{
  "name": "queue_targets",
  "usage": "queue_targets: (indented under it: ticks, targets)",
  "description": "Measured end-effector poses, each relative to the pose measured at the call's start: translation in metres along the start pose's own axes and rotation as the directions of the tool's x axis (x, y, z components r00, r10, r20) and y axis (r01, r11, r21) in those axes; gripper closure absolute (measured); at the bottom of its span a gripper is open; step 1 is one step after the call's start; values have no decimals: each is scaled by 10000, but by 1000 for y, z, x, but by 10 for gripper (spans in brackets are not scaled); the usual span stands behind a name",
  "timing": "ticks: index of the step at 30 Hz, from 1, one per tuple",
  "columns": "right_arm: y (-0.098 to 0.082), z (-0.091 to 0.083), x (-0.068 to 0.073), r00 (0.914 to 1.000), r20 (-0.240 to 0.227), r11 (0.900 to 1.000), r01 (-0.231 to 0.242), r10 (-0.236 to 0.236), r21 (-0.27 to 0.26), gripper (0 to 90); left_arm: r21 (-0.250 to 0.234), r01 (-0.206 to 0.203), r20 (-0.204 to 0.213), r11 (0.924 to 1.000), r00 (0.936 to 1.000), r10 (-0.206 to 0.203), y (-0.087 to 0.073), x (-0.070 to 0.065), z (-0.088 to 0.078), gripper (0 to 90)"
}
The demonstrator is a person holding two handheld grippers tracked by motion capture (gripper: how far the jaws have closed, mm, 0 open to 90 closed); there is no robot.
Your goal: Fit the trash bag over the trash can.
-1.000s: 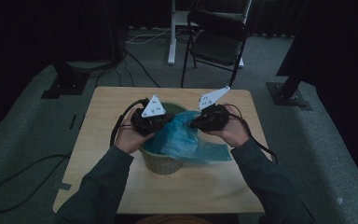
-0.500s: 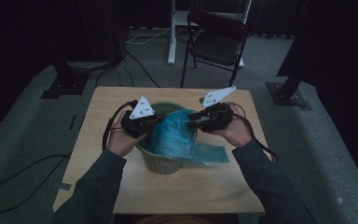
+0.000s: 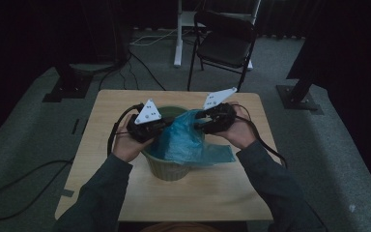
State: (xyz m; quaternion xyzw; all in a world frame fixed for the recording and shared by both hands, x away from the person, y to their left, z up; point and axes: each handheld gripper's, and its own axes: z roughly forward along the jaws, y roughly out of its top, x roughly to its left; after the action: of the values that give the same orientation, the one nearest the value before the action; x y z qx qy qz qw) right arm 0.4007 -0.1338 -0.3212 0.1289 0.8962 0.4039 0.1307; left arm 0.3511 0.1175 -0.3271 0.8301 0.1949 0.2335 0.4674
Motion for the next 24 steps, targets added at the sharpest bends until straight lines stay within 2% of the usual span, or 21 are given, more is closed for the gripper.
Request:
queue_targets:
  ticks: [2, 5, 7, 12, 16, 17, 18, 19, 21, 22, 24]
  targets:
    - [1, 5, -1, 9999, -68, 9997, -83, 84, 215, 634, -58, 36, -38, 10000, 10000, -36, 0, 0, -2, 895]
    - [1, 12, -1, 9993, -358, 9978, -33, 56, 656, 827, -77, 86, -122, 9999, 9999, -87, -2, 2, -5, 895]
    - [0, 14, 0, 9993, -362, 9960, 65, -33, 886, 895, -58, 135, -179, 9999, 9997, -136, -5, 4, -7, 895]
    - [-5, 7, -1, 9998, -185, 9943, -33, 53, 1063, 900, 18, 296, -340, 9996, 9990, -295, -13, 9, -12, 895]
    - [-7, 3, -3, 9998, -149, 9950, -139, 155, 990, 900, 59, 357, -387, 9993, 9986, -355, -16, 12, -15, 894]
    - [-7, 1, -4, 9997, -174, 9962, -158, 174, 856, 814, 30, 397, -390, 9992, 9985, -395, -16, 12, -15, 894]
    - [-7, 0, -3, 9997, -140, 9973, -165, 175, 714, 682, -2, 415, -409, 9991, 9983, -415, -16, 12, -16, 894]
    - [-7, 0, -3, 9999, -78, 9981, -74, 79, 607, 624, -11, 402, -405, 9992, 9984, -402, -16, 12, -16, 895]
    - [-7, 1, -1, 9999, 103, 9985, -27, 21, 538, 567, -40, 390, -407, 9992, 9984, -392, -15, 12, -16, 895]
    - [-7, 1, -1, 9999, 103, 9985, -27, 21, 538, 567, -40, 390, -407, 9992, 9984, -392, -15, 12, -16, 895]
    - [-7, 2, 2, 9985, 501, 9989, 178, -200, 437, 520, -128, 433, -351, 9990, 9984, -437, -13, 12, -16, 894]
